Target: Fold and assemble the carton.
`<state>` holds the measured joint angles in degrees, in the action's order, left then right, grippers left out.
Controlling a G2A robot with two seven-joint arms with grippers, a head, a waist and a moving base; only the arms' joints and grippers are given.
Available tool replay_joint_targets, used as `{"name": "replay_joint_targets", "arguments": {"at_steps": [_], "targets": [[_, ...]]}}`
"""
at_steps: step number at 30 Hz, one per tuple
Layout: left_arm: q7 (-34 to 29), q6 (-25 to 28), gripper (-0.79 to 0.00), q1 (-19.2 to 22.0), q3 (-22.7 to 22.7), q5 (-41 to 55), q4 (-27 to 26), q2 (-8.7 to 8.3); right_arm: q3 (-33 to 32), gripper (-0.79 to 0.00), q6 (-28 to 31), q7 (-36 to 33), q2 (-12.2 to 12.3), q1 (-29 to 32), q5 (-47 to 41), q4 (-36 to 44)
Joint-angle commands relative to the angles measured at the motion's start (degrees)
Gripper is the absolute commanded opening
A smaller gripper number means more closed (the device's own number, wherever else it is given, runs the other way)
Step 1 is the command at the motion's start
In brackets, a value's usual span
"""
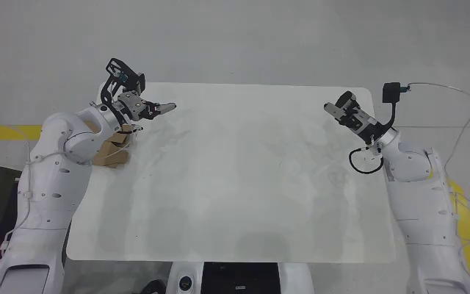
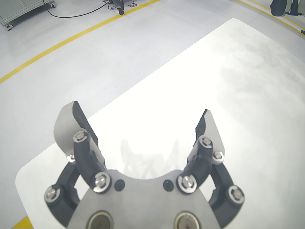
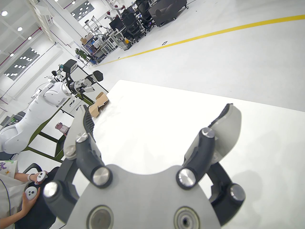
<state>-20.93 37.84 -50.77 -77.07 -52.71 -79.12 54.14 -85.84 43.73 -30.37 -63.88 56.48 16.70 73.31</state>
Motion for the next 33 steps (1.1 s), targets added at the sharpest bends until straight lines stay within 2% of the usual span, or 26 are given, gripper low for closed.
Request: {"name": "replay_joint_targets", "arguments": {"at_steps": [1,30,33], "targets": [[0.00,0.00,-0.001,0.00,0.00,0.00,0.00,0.00,0.00,-0.001,0.00,0.00,0.00,0.00,0.00,0.00],[0.00,0.00,0.000,0.00,0.00,0.00,0.00,0.00,0.00,-0.001,0.00,0.00,0.00,0.00,0.00,0.00],[0.50,-0.73,0.000,-0.95,-0.55,2.53,-0.49,0.03,0.00,0.000,0.00,0.00,0.00,0.00,0.00,0.00]]}}
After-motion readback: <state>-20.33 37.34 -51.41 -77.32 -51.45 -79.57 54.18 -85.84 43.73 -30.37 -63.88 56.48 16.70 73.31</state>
